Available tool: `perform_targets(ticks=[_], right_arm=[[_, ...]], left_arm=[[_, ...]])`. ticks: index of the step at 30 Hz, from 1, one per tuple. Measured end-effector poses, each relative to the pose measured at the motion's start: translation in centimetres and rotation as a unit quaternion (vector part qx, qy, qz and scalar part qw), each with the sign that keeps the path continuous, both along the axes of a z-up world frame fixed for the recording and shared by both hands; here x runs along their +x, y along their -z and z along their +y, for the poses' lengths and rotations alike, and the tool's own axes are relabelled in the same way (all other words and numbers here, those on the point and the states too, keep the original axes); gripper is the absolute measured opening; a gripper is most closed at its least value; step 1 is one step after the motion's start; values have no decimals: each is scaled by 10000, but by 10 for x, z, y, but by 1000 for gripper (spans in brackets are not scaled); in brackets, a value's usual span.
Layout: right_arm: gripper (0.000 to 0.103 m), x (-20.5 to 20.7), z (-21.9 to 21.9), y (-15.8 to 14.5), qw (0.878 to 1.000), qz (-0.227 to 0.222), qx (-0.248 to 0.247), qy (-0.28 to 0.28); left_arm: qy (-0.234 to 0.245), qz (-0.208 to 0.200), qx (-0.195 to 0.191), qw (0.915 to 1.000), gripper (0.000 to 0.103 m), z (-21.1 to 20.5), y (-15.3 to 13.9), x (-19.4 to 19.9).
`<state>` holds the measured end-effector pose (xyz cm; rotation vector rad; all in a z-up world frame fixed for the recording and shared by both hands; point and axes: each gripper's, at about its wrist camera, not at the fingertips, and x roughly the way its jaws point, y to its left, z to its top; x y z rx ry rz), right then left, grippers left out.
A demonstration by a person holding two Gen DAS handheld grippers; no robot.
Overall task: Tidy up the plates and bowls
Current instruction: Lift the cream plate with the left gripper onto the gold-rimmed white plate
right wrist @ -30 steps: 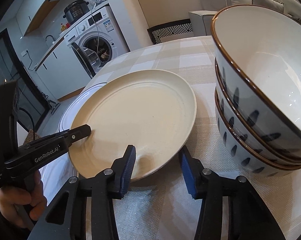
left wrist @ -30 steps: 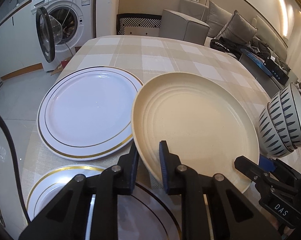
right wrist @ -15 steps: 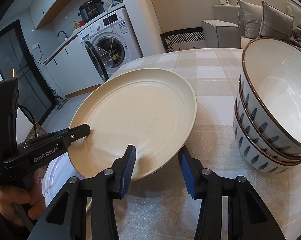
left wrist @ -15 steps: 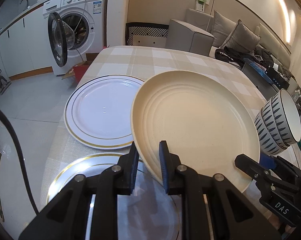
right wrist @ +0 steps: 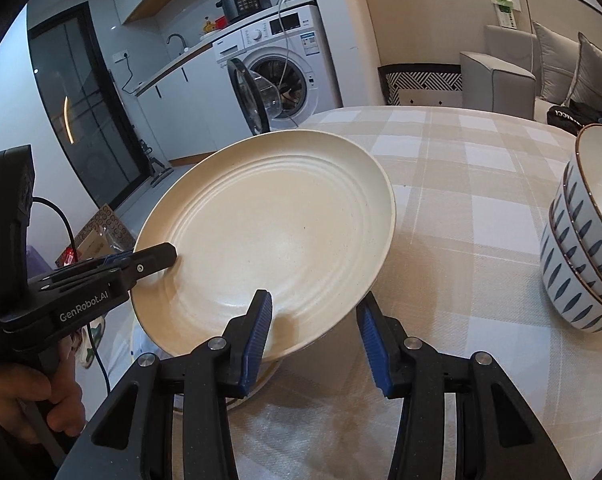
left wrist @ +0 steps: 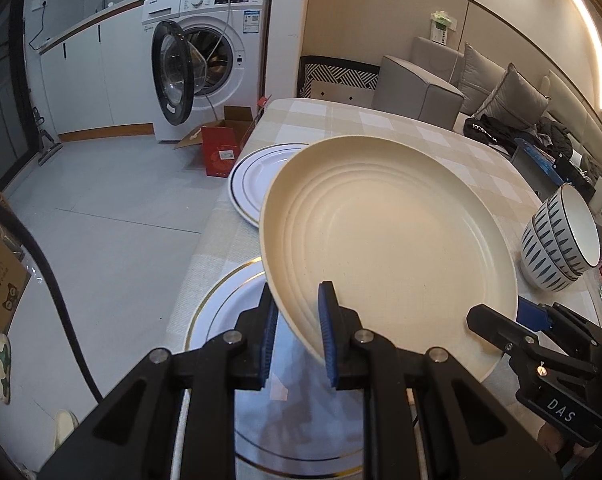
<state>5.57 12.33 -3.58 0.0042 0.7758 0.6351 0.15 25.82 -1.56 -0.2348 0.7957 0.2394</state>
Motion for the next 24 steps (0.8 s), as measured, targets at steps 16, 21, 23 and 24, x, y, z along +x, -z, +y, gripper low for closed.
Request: perform_targets(ticks=[16, 21, 23, 24], right_arm=[[45, -32, 31, 22, 9977, 205, -269, -592], [46, -32, 35, 27, 9969, 268, -332, -653], [45, -31, 35, 30, 9967, 313, -353, -667], [45, -31, 36, 32, 9964, 337, -375, -675]], left_arm=[[-500, 233, -112, 9984, 18, 13, 28, -47], [-531, 297, -121, 9981, 18, 16, 35, -48], [-531, 342, -123, 9979, 18, 15, 38, -47], [-537, 355, -130, 9978, 18, 15, 39, -47]])
